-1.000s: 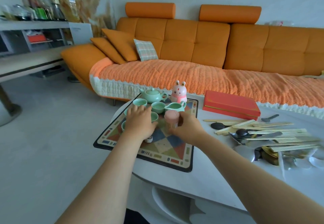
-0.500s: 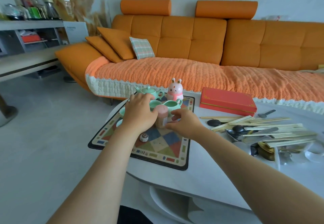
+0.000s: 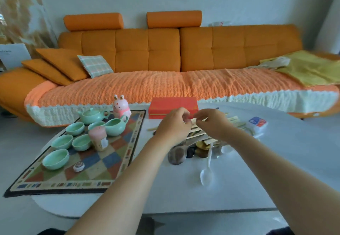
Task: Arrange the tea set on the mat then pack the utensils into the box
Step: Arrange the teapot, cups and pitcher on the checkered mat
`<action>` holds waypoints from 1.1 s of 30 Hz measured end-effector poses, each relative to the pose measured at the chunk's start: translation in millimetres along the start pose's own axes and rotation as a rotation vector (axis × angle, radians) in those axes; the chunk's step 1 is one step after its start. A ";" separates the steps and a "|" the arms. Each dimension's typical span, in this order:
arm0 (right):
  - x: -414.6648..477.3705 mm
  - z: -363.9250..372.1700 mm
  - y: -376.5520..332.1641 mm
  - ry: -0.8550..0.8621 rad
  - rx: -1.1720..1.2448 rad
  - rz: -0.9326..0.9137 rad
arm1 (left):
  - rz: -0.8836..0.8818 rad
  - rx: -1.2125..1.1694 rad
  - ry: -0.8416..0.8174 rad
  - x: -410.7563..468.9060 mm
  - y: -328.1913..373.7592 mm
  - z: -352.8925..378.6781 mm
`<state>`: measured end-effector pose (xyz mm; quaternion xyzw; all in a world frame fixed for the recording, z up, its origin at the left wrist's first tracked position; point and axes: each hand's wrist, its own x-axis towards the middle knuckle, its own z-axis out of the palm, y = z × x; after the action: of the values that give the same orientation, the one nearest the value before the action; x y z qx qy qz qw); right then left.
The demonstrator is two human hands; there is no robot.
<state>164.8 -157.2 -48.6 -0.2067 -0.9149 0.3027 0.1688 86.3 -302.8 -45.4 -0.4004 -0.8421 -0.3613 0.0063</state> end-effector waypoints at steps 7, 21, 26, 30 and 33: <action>-3.4 -67.9 111.5 0.166 -0.145 0.167 | 0.094 0.124 -0.218 60.3 67.2 93.5; 11.5 -81.8 177.9 0.097 -0.169 0.299 | 0.001 -0.009 -0.397 99.4 109.8 170.0; 12.2 -80.0 144.7 0.191 0.037 0.111 | -0.115 -0.215 -0.287 99.9 95.2 142.3; 12.2 -64.5 108.6 0.173 0.085 -0.030 | -0.168 -0.383 -0.215 89.6 74.3 107.2; 12.4 -45.7 79.0 0.153 0.085 -0.093 | -0.199 -0.428 -0.174 76.1 52.5 75.2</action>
<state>195.8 -71.3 -60.9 -0.1793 -0.8943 0.3166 0.2605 91.2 -183.7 -46.4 -0.3374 -0.7789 -0.4947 -0.1866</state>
